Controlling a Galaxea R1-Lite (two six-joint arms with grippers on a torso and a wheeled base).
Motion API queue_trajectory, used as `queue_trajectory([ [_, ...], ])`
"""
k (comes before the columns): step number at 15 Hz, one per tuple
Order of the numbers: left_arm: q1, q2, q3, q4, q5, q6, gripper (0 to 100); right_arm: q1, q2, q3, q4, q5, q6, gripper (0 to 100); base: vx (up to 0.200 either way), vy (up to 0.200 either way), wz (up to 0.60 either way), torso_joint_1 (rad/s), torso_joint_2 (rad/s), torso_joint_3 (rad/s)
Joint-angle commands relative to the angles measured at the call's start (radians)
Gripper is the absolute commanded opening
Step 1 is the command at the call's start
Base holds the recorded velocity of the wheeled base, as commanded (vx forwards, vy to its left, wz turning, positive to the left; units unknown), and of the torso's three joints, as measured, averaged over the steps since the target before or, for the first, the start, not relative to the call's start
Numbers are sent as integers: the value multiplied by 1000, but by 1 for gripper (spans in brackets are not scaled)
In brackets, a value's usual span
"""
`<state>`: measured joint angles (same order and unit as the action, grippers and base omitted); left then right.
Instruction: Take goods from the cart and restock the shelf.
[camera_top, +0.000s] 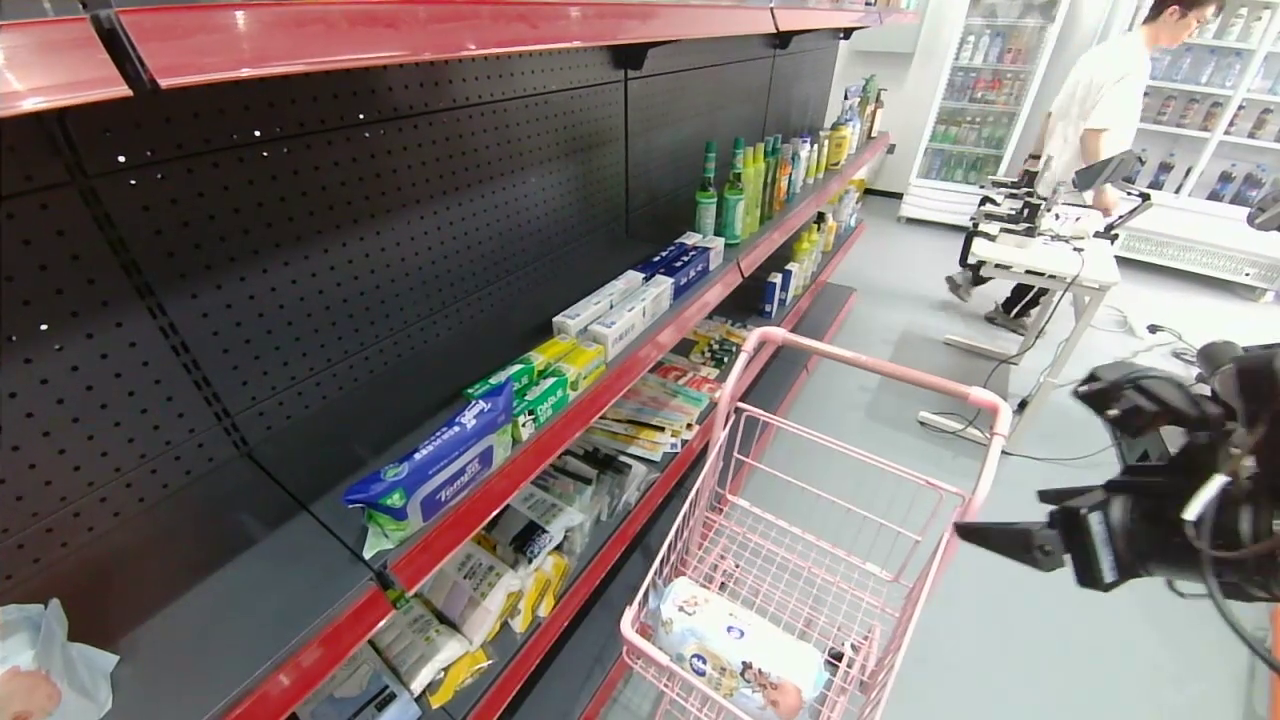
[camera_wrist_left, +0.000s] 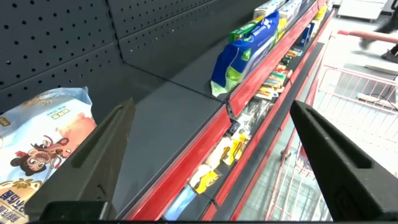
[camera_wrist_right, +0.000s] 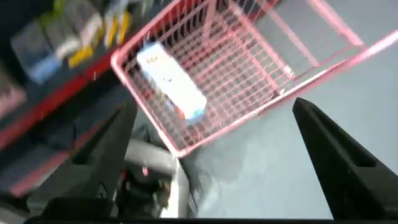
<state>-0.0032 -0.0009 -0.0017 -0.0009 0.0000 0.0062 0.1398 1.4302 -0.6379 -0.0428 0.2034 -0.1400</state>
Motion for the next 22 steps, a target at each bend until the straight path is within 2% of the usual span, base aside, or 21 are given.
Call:
queue_trajectory([
  [1,0,1,0,-1,0,0,100,49,411,-91,-5,65,-196,100,0,0,0,0,0,0],
  [7,0,1,0,-1,0,1,100,46,679,-217,-3,65,-418,100,0,0,0,-24,57,30],
  [13,0,1,0,-1,0,0,100,138,785,-289,-5,65,-426,100,0,0,0,-84,183,103],
  [18,0,1,0,-1,0,0,100,169,858,-289,-71,62,-426,100,0,0,0,-93,215,117],
  [22,0,1,0,-1,0,0,100,175,877,-293,-74,60,-429,100,0,0,0,-122,281,154],
])
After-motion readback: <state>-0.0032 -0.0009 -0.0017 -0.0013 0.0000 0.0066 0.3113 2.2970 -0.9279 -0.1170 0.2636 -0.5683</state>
